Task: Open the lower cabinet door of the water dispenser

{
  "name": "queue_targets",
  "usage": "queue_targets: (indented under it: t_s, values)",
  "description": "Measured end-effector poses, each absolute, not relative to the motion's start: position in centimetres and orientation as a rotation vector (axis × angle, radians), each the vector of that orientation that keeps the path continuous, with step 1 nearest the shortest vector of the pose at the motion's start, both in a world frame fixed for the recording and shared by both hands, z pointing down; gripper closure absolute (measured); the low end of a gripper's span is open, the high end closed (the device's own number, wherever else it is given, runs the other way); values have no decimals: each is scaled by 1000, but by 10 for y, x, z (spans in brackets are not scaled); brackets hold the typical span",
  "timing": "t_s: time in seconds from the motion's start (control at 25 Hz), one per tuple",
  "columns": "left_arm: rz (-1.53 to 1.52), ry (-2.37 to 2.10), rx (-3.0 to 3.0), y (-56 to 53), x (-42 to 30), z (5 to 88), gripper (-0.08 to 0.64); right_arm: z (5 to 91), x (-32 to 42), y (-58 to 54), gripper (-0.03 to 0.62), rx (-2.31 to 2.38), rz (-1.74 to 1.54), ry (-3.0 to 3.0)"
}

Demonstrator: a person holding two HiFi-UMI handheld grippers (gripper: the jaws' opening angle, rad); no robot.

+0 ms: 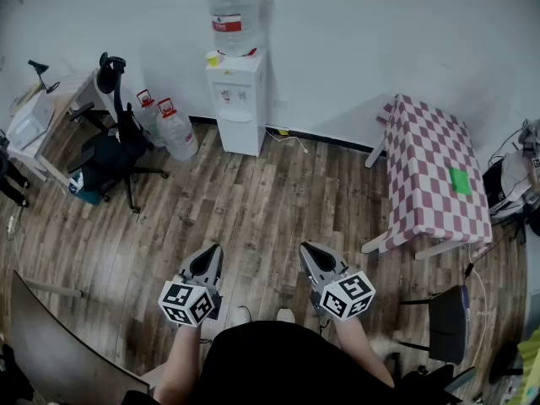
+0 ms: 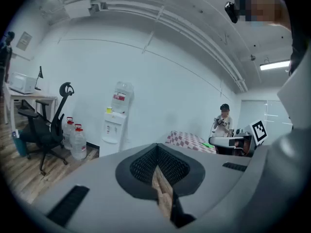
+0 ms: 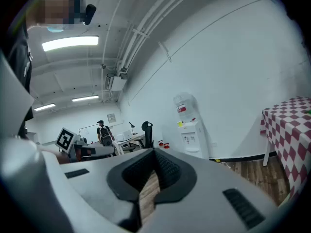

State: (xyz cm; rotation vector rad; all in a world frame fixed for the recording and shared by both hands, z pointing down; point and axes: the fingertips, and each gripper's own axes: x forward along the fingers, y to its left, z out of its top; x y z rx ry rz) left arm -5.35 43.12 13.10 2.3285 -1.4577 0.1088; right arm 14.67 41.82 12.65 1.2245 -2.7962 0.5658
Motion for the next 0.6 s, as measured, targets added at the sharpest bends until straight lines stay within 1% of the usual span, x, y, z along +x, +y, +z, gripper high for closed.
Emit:
queue_targets:
  t_s: [0.6]
  values:
    - [135, -1463, 2318, 442, -2, 138, 548, 139, 202, 430, 571, 1219, 623, -2814]
